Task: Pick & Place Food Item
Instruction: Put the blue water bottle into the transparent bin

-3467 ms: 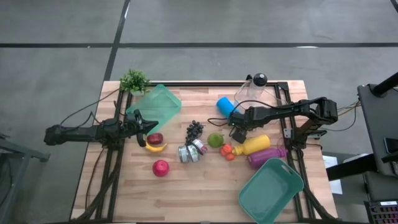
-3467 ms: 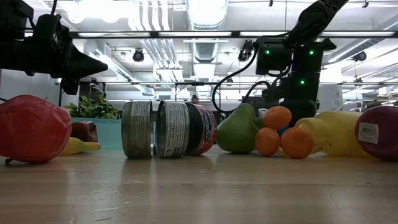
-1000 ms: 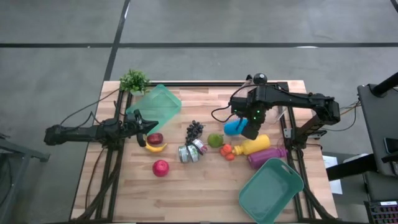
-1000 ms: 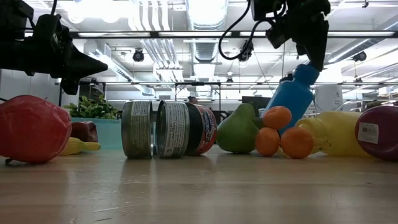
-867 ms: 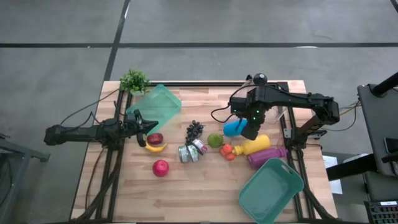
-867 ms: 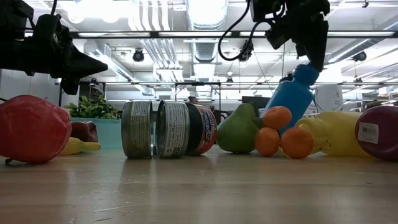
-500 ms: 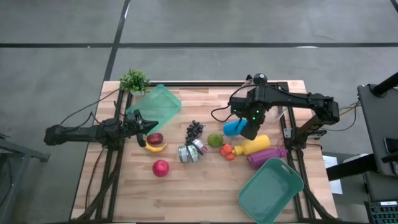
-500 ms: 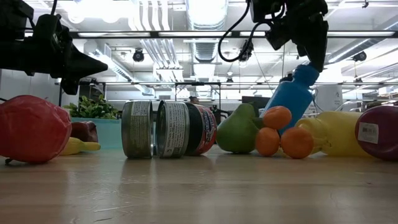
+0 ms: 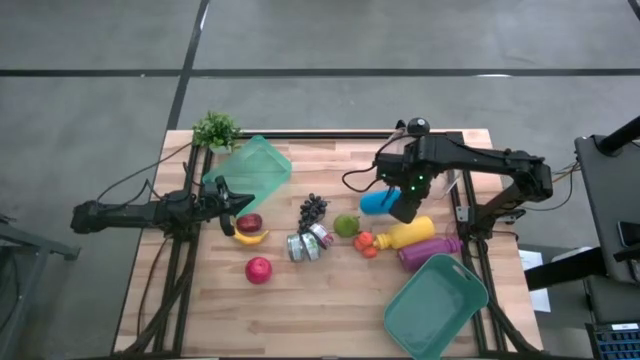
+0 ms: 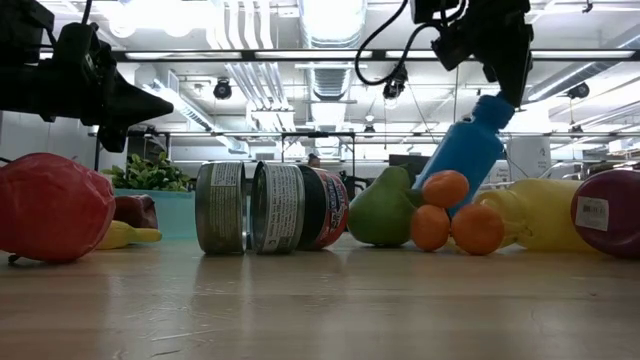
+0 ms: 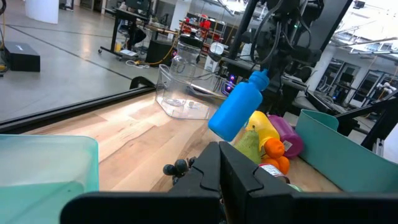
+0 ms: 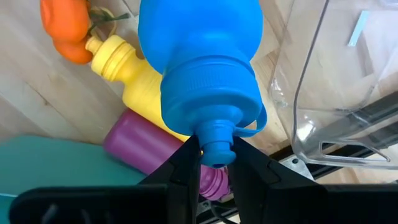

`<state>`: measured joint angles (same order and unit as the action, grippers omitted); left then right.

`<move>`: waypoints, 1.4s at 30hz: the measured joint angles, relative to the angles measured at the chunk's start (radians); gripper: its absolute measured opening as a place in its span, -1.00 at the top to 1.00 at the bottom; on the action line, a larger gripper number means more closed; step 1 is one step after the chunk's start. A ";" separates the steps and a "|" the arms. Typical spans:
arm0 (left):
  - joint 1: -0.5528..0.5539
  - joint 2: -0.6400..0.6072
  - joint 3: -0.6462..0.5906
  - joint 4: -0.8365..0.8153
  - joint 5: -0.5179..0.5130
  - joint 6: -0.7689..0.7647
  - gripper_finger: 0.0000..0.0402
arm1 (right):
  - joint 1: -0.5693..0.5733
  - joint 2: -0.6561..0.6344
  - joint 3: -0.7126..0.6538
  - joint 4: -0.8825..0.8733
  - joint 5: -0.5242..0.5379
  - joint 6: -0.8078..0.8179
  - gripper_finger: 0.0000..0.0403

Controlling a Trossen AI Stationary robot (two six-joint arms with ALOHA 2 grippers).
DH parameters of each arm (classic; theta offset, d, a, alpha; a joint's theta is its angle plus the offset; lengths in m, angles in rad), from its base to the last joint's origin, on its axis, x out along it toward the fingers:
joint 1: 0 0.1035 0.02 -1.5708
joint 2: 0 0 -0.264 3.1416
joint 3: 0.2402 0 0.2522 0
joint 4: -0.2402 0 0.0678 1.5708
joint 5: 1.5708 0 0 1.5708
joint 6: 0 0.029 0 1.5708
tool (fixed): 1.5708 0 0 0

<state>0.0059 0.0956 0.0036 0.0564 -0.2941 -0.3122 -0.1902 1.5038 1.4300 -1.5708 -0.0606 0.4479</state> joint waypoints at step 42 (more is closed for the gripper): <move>0.000 0.000 0.000 0.000 0.000 0.000 0.99 | 0.002 -0.510 -0.098 0.000 0.063 0.544 0.67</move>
<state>0.0062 0.0956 0.0035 0.0565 -0.2940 -0.3122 -0.1879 0.9937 1.3316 -1.5707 0.0025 0.9923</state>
